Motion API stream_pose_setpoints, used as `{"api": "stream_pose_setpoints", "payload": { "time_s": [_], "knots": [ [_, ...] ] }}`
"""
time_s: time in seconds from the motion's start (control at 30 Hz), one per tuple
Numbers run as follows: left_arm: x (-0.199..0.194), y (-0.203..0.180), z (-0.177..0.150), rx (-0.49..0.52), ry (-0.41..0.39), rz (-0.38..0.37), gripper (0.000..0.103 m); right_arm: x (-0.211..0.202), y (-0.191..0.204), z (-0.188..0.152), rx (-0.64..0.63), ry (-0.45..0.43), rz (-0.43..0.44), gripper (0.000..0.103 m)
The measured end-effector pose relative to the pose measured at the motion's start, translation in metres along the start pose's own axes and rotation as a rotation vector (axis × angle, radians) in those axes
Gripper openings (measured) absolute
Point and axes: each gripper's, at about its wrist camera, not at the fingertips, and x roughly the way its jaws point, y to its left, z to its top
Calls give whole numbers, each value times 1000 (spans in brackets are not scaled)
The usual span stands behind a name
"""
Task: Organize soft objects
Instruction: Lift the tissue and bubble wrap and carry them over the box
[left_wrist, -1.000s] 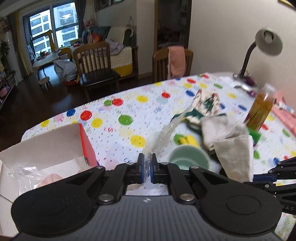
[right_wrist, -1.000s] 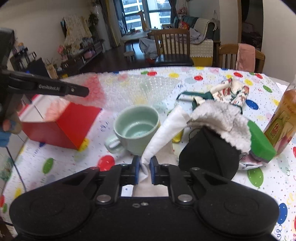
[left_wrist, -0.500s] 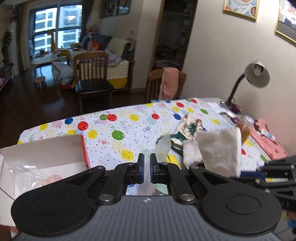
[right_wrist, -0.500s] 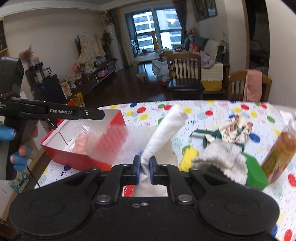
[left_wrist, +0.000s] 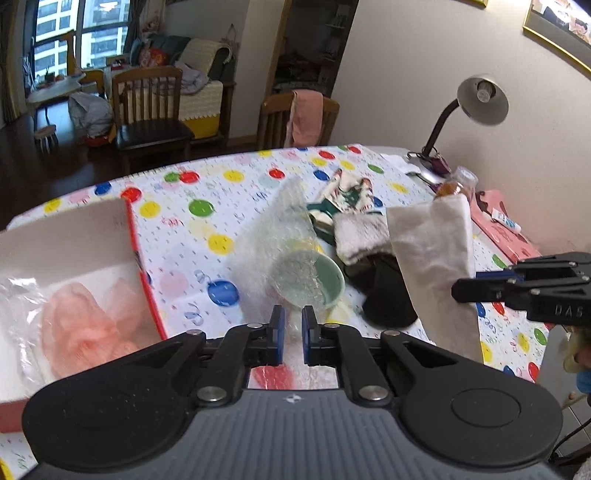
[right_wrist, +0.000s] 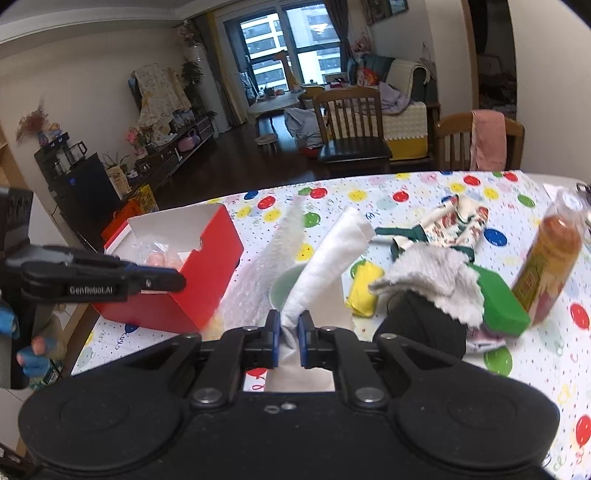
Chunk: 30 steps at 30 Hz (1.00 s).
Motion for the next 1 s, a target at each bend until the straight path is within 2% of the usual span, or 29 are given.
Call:
{"api": "stream_pose_setpoints", "payload": {
  "time_s": [0.03, 0.07, 0.1, 0.13, 0.17, 0.23, 0.37, 0.5, 0.7, 0.87, 0.93, 0.97, 1.0],
  "knots": [
    [3, -2, -3, -1, 4, -7, 22, 0, -1, -1, 4, 1, -1, 9],
    [5, -4, -6, 4, 7, -15, 46, 0, -3, -3, 8, 2, -3, 9],
    [8, -8, -9, 10, 14, -16, 86, -1, -3, -3, 12, 5, -4, 9],
    [12, -11, -13, 14, 19, -12, 97, -1, -5, -5, 16, 8, -5, 9],
    [15, -14, -17, 14, 18, -8, 100, 0, -7, -6, 20, 11, -7, 9],
    [19, -19, -25, 6, 12, -7, 100, -2, -9, -9, 30, 15, -10, 9],
    [40, -25, -36, -27, 49, -19, 100, -1, -15, -13, 42, 31, -16, 9],
    [66, -29, -41, -1, 61, 51, 100, 1, -19, -18, 45, 49, -24, 9],
    [105, -24, -53, 73, 126, 162, 100, 3, -23, -22, 42, 69, -34, 9],
    [116, -16, -54, 65, 130, 188, 98, 4, -27, -25, 44, 83, -42, 9],
    [119, -13, -52, 46, 128, 189, 82, 5, -27, -26, 46, 90, -44, 9],
    [121, -12, -52, 41, 131, 189, 64, 6, -28, -27, 47, 93, -44, 9],
    [122, -10, -51, 33, 138, 187, 52, 7, -28, -27, 46, 96, -45, 9]
  ]
}}
